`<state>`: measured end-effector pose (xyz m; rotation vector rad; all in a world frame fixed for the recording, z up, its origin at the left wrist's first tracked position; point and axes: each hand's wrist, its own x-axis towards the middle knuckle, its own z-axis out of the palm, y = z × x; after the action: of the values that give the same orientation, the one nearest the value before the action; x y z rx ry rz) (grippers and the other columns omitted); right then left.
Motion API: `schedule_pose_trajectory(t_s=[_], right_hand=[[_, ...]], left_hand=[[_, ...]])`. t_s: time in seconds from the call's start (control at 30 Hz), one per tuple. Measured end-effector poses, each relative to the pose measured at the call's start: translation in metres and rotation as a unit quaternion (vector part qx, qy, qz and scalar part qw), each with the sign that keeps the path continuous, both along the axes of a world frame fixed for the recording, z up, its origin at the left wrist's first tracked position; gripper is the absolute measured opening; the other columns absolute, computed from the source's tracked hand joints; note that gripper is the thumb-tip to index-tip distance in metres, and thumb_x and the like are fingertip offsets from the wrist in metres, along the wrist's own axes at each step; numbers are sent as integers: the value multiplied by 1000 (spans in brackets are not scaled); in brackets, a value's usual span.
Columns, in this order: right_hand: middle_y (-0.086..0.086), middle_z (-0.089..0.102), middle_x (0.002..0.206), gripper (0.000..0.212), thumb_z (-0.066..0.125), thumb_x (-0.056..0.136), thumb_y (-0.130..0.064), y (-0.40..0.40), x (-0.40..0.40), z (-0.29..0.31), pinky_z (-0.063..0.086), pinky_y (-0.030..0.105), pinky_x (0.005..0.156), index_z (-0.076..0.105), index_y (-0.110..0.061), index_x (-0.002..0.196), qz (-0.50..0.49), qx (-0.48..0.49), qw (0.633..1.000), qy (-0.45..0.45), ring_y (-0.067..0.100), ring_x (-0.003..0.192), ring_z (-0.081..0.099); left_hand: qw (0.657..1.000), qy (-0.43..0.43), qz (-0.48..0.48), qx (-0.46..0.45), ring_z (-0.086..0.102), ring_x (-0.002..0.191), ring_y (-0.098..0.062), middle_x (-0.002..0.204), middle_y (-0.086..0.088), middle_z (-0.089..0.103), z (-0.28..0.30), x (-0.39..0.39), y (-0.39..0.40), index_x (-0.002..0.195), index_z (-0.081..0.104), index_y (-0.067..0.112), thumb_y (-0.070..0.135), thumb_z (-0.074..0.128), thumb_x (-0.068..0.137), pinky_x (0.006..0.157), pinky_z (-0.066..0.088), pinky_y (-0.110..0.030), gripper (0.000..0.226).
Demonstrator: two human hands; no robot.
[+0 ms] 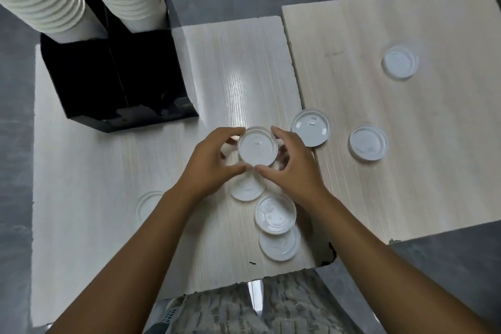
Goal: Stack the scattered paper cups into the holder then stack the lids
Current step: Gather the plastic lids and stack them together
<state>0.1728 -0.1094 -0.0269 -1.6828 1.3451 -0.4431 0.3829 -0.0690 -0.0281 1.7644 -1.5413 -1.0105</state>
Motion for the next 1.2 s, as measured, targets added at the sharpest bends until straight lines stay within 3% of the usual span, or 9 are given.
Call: schedule_pose_trajectory(t_s=[0.17,0.3,0.47,0.77,0.93,1.07,1.2], right_hand=[[-13,47,144,90,87,79,-37,29,-7,5,47,25,102,39,-28,154,77,7,997,7,5,121,49],[-18,38,148,93,86,79,-41,40,-12,-3,36,24,112,35,-30,156,112,24,993,35,5,136,38],[-19,35,147,95,87,77,-42,41,-10,-6,26,15,107,33,-29,155,155,17,985,70,2,134,32],[-12,40,148,92,86,80,-34,38,-3,-1,39,30,114,34,-24,156,173,9,983,54,6,137,38],[-15,40,144,93,86,78,-41,38,-20,24,46,30,106,36,-25,155,164,-9,986,41,6,134,42],[-17,40,141,97,84,74,-55,49,-49,36,43,27,105,37,-27,153,187,-19,978,85,5,132,40],[-15,42,142,94,82,74,-60,64,-65,26,40,29,108,38,-30,151,200,-17,970,134,7,130,39]], left_hand=[[1000,-17,5,6,55,114,4,132,24,53,-1,2,53,140,53,38,39,92,75,85,48,-9,76],[999,-23,15,36,52,118,4,136,20,49,-12,6,80,146,46,39,42,92,73,88,48,-11,86],[999,-15,10,38,50,117,6,134,16,48,-13,-2,83,148,45,34,34,95,71,90,44,-6,92],[1000,9,26,-2,59,108,-7,129,9,56,-13,-16,76,141,56,21,23,93,74,88,56,-27,76],[999,33,28,-23,62,103,-10,130,9,57,11,-27,78,142,56,22,29,94,74,84,55,-21,78],[998,56,-3,-7,61,105,-10,129,12,58,20,-46,90,141,56,24,35,94,72,85,53,-18,79],[998,38,-33,25,55,115,-1,133,18,55,9,-58,100,141,54,30,47,89,75,93,45,-15,77]])
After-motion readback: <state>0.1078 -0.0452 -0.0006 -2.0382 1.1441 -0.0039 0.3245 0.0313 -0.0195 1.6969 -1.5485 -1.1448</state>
